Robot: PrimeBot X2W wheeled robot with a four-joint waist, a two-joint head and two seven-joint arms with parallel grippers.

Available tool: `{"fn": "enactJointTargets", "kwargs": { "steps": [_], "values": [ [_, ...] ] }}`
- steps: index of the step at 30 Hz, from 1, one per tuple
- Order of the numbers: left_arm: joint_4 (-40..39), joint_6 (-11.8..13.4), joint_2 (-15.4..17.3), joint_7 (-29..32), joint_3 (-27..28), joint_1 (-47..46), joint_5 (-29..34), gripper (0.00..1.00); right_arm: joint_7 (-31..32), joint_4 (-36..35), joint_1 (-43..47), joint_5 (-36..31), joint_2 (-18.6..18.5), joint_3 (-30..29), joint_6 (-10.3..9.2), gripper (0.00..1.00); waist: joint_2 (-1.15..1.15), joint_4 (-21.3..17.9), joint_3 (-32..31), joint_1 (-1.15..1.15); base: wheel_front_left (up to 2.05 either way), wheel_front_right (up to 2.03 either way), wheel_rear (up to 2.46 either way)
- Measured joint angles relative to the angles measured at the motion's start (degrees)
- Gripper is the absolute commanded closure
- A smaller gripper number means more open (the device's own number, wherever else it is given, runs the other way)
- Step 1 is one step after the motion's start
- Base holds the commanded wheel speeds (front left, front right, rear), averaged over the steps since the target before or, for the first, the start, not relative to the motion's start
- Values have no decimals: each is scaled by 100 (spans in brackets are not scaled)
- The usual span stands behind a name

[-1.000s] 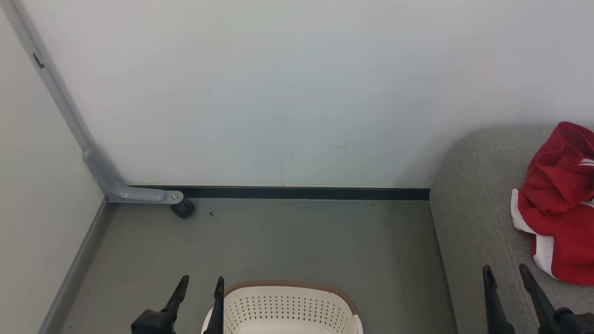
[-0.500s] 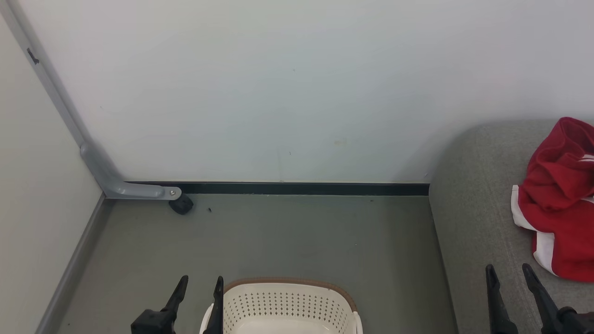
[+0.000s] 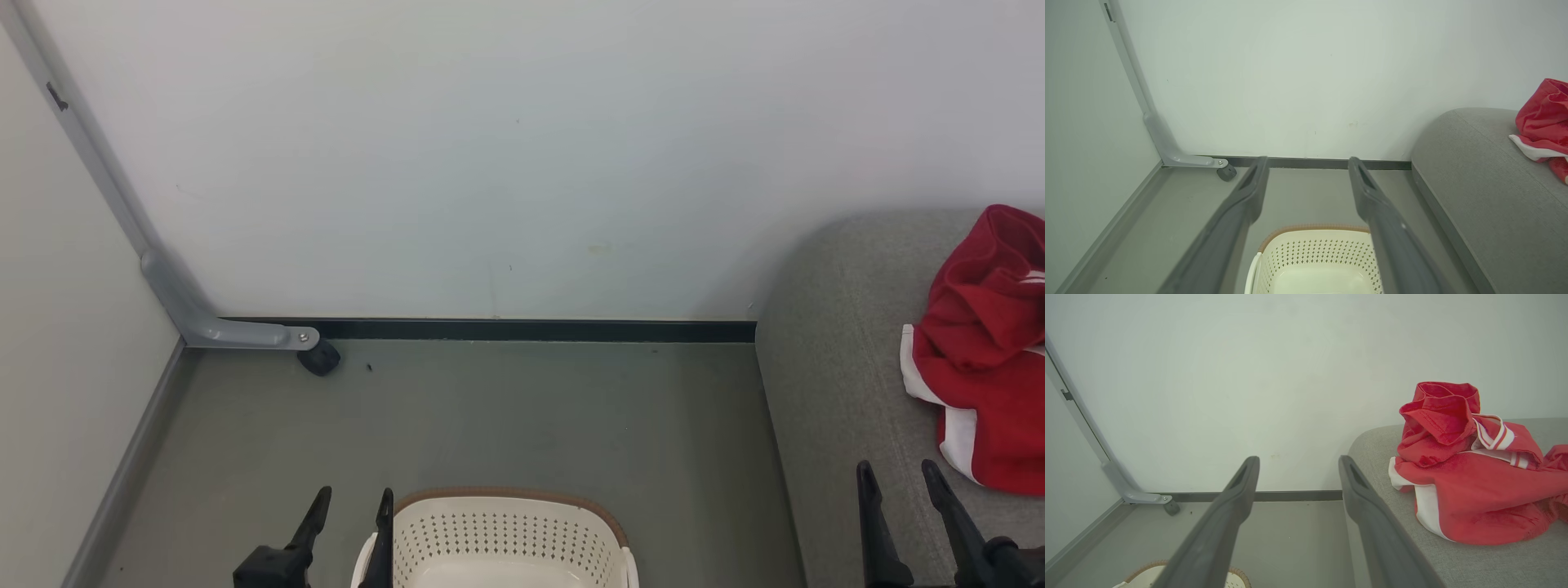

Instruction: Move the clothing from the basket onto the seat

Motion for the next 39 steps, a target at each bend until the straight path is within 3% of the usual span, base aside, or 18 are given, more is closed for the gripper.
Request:
{"fn": "enactJointTargets", "kwargs": {
  "steps": [1, 2, 12, 39],
  "values": [
    [4, 0, -1, -1, 2, -1, 10, 0, 0, -4, 1, 1, 0, -4, 0, 0, 0, 2, 1, 0, 0, 0, 0],
    [10, 0, -1, -14, 7, -1, 13, 100, 1, -9, 1, 1, 0, -9, 0, 100, 0, 3, 2, 0, 0, 0, 0],
    [279, -57, -43, 64, 78, 201, -163, 100, 70, 341, 115, 225, 222, -5, 54, 100, 0, -8, -3, 0, 0, 0, 0],
    [298, -465, -220, 597, 850, 194, -2268, 100, 656, 695, -99, 2469, 513, -527, 381, 100, 0, -100, -60, 0, 0, 0, 0]
  ]
}}
